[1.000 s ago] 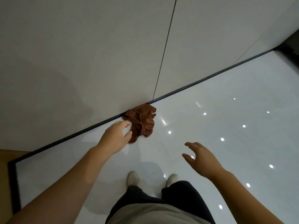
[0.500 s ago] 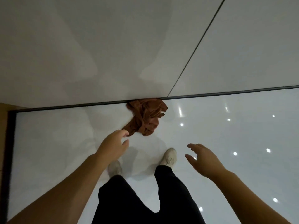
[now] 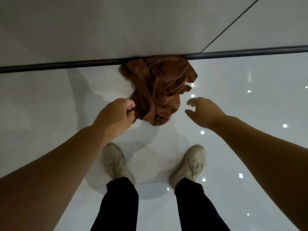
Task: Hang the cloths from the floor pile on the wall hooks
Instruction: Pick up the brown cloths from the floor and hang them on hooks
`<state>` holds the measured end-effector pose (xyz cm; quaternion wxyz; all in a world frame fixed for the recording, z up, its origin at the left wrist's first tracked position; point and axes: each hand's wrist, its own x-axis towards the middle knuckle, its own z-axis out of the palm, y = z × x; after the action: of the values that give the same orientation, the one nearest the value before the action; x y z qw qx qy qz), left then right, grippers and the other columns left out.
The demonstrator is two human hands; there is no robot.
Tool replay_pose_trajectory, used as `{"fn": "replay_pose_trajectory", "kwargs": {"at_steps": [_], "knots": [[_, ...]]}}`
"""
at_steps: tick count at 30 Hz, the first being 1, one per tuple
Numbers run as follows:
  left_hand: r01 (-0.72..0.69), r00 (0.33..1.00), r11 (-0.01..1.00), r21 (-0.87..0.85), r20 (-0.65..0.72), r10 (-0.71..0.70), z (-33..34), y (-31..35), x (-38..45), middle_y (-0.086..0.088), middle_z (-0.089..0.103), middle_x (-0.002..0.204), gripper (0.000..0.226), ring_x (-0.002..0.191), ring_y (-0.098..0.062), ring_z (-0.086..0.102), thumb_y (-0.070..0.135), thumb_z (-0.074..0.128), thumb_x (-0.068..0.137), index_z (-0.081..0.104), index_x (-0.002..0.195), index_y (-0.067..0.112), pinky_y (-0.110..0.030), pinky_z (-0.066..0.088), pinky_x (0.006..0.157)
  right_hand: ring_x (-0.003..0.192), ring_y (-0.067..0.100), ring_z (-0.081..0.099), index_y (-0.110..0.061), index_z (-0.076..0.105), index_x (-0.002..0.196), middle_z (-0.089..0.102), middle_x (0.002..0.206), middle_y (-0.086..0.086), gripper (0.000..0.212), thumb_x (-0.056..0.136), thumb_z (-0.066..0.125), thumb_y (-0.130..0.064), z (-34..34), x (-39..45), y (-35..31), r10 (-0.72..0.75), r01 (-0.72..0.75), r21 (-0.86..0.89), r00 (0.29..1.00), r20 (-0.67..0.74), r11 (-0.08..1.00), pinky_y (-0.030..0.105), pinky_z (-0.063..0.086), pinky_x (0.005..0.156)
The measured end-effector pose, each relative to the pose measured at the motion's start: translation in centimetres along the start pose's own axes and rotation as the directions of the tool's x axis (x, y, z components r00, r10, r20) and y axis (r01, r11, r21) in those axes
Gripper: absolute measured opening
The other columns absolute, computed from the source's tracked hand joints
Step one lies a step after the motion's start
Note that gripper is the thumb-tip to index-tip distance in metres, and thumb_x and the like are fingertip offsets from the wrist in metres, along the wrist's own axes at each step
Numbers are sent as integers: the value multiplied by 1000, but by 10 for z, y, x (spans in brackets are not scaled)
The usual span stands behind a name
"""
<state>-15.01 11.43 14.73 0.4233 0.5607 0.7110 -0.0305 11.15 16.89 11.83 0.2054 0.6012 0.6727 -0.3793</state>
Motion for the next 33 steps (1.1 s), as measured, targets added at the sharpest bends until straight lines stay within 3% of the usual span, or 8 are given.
{"fn": "replay_pose_trajectory", "kwargs": {"at_steps": [3, 8, 11, 14, 19, 23, 27, 33], "knots": [[-36, 999, 999, 25, 33, 35, 27, -34, 41, -1, 61, 120, 32, 110, -19, 58, 18, 53, 93, 55, 124, 16, -31, 46, 94, 112, 25, 55, -12, 54, 127, 58, 126, 9, 34, 96, 48, -26, 44, 56, -12, -5, 6, 58, 1000, -14, 998, 25, 38, 87], [-58, 996, 998, 7, 63, 58, 48, -61, 76, -1, 61, 116, 34, 107, -18, 58, 14, 52, 92, 55, 126, 15, -29, 46, 93, 97, 27, 57, -13, 58, 116, 58, 109, 9, 29, 92, 50, -28, 78, 120, -19, -38, 42, 75, 997, -64, 996, 30, 45, 84], [-55, 996, 998, -1, 70, 55, 48, -67, 78, 0, 61, 112, 33, 103, -15, 57, 12, 51, 93, 55, 125, 15, -22, 41, 84, 86, 27, 57, -6, 60, 103, 60, 95, 14, 22, 95, 44, -19, 83, 126, -18, -36, 37, 19, 999, -37, 999, 28, 42, 75], [-42, 995, 999, -5, 91, 42, 35, -62, 68, 1, 60, 106, 32, 100, -15, 57, 11, 51, 93, 55, 125, 14, -21, 40, 82, 92, 29, 58, -4, 58, 107, 61, 100, 16, 26, 99, 37, -17, 70, 108, -21, -60, 62, 27, 996, -67, 998, 31, 43, 80], [-66, 998, 998, 0, 13, 66, -20, -27, 35, 5, 56, 95, 29, 83, -10, 53, 13, 52, 93, 58, 121, 15, -22, 40, 75, 81, 24, 52, -4, 57, 104, 60, 97, 16, 29, 101, 34, -21, 5, 53, -39, -123, 125, 6, 987, -103, 992, 28, 41, 75], [-146, 984, 989, -32, -105, 142, -89, 16, -11, 0, 63, 95, 23, 89, -16, 60, 12, 54, 91, 62, 113, 13, -24, 44, 76, 80, 26, 60, -7, 55, 95, 55, 84, 7, 23, 100, 37, -21, -69, -11, -69, -189, 187, -25, 976, -105, 982, 27, 42, 70], [-192, 965, 981, -9, -183, 188, -169, 65, -74, 1, 63, 98, 26, 92, -14, 61, 15, 53, 92, 61, 117, 13, -19, 41, 77, 81, 21, 57, -7, 58, 115, 58, 92, 7, 26, 99, 43, -20, -154, -98, -109, -324, 320, -51, 935, -146, 946, 21, 36, 71], [-225, 936, 973, -53, -289, 201, -272, 138, -181, 1, 63, 101, 24, 92, -15, 60, 16, 53, 91, 62, 114, 15, -29, 49, 82, 83, 17, 56, -15, 62, 100, 63, 99, 3, 20, 97, 45, -26, -269, -224, -155, -366, 338, -162, 909, -200, 927, 21, 40, 70]]}}
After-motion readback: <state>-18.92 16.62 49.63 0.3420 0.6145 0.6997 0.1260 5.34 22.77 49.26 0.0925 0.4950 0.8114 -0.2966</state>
